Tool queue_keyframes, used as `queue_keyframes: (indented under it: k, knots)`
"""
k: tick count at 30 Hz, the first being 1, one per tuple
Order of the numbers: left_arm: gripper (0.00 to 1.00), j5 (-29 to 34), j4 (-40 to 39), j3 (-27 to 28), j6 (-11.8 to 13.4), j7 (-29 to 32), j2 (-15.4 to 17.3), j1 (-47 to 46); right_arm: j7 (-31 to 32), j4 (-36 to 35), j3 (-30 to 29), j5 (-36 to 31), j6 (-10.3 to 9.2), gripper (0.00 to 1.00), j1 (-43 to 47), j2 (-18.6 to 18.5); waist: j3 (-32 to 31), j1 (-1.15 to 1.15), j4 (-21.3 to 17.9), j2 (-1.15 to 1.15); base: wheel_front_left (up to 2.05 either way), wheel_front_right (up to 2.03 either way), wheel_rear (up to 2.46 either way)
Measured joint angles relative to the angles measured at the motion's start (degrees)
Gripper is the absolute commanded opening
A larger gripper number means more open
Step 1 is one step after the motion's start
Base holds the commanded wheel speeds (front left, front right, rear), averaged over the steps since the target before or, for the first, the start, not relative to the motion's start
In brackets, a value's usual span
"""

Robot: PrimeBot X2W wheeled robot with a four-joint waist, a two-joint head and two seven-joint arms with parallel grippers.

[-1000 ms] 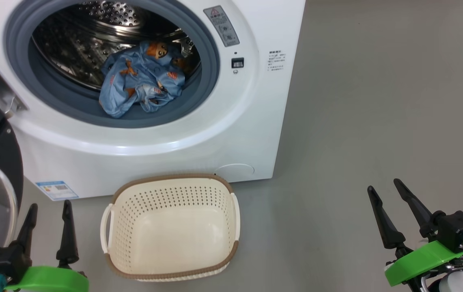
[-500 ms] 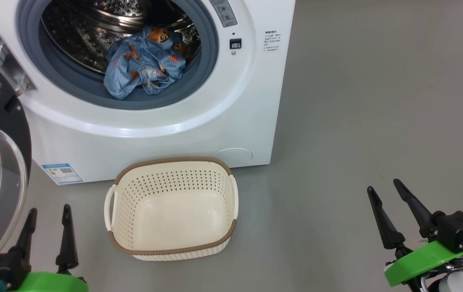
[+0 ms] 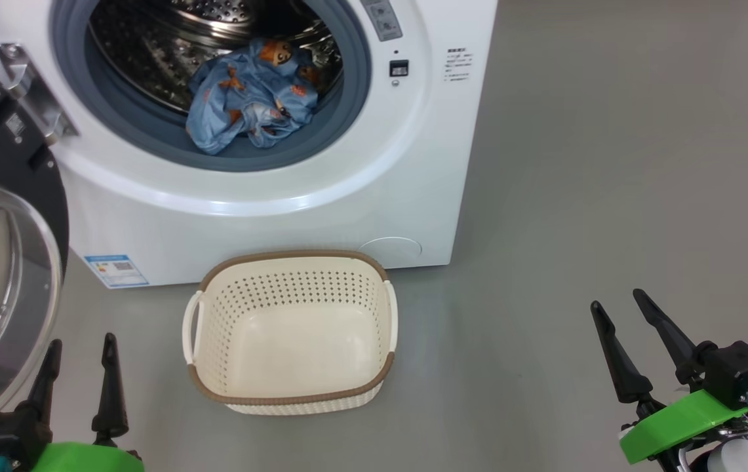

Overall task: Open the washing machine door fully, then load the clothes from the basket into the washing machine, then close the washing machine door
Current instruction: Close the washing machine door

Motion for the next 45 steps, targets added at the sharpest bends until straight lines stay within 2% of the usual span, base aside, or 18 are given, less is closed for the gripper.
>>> queue_keyframes:
  k: [11,35,45]
  knots:
    - [1.0,0.0,-1.0,1.8,0.0,0.0,-1.1,0.4,0.0,-0.2,2.2,0.0,0.0,0.89,-0.2,-0.9,0.7,0.0,4.5,0.0,0.0,0.0,0.0]
    - [1.0,-1.8,-3.7,4.2,1.0,0.0,-2.6,4.5,0.0,0.5,9.4,0.0,0.0,0.88,-6.0,-3.5,1.7,0.0,22.3,0.0,0.0,0.0,0.0]
    - [1.0,-3.5,-4.0,3.6,2.8,0.0,-2.7,6.2,0.0,1.0,11.1,0.5,0.0,0.89,-6.3,-3.8,1.4,0.0,28.4,0.0,0.0,0.0,0.0]
